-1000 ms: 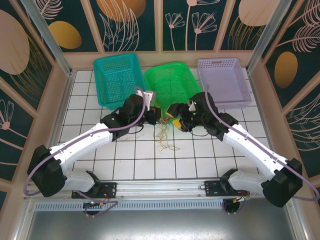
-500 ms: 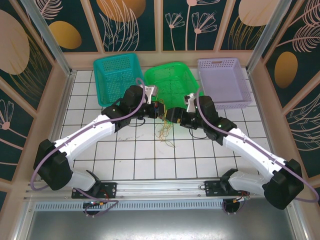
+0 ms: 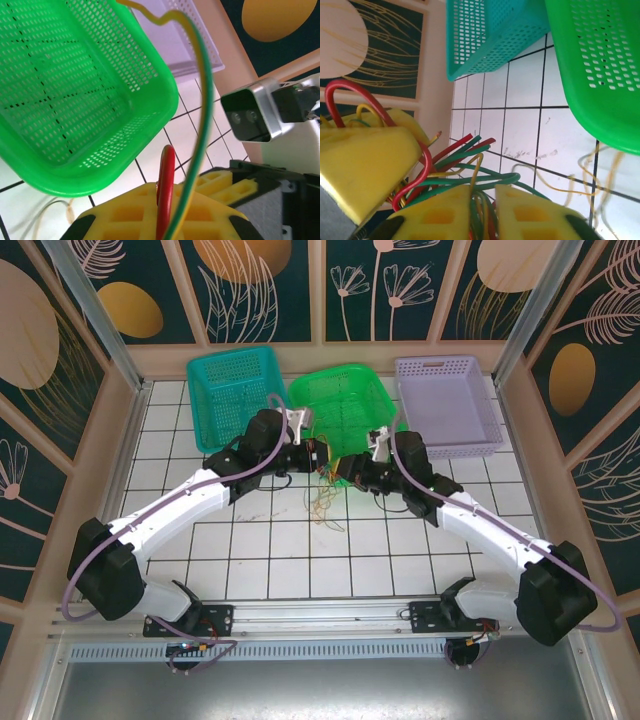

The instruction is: Untangle the cables

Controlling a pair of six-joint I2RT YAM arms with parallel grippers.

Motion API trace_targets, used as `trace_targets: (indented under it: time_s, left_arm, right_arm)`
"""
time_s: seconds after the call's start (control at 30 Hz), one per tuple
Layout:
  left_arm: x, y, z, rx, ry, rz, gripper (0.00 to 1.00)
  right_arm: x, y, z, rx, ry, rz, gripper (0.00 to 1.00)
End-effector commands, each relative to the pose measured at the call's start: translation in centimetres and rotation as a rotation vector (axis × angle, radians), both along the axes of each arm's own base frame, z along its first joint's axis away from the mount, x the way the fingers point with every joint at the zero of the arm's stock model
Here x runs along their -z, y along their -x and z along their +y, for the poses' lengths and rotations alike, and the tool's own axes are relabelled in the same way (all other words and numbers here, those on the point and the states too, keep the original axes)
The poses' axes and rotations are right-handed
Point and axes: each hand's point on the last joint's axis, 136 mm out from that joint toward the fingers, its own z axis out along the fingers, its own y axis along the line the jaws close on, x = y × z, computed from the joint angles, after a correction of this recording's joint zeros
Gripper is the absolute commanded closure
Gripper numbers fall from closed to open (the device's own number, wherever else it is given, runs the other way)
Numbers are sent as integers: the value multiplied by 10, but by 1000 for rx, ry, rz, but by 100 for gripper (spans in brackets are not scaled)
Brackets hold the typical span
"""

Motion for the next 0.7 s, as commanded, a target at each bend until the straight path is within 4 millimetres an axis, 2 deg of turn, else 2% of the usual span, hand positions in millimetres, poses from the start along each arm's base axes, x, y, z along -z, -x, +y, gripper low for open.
trace_targets:
  time_s: [0.0,0.1,0.2,0.23,0.37,0.4,0.53,0.67]
  left_arm:
    - [-44,-2,-3,-14,131,-95,100]
    - [-58,-3,8,-69,177,-146,100]
    - [-78,1,20,-120,284,-210,100]
    - [-75,4,26,-139,311,-219,100]
    - [-94,17,54,-215,447,-333,100]
    - [-94,20,61,-236,468,-348,100]
    - [-88,28,81,-296,552,-356,100]
    - [-70,26,82,-323,584,-275,100]
  right_arm:
    - [0,-9,-3,80,-92,137,97]
    - [13,-3,-7,137,-138,319,100]
    - [43,8,-18,221,-193,582,100]
    - [49,13,-19,239,-228,657,100]
    - [77,36,-28,338,-372,911,100]
    - [82,40,-30,361,-392,952,100]
    - [87,46,-33,394,-429,1022,100]
    - [80,31,-31,370,-377,932,100]
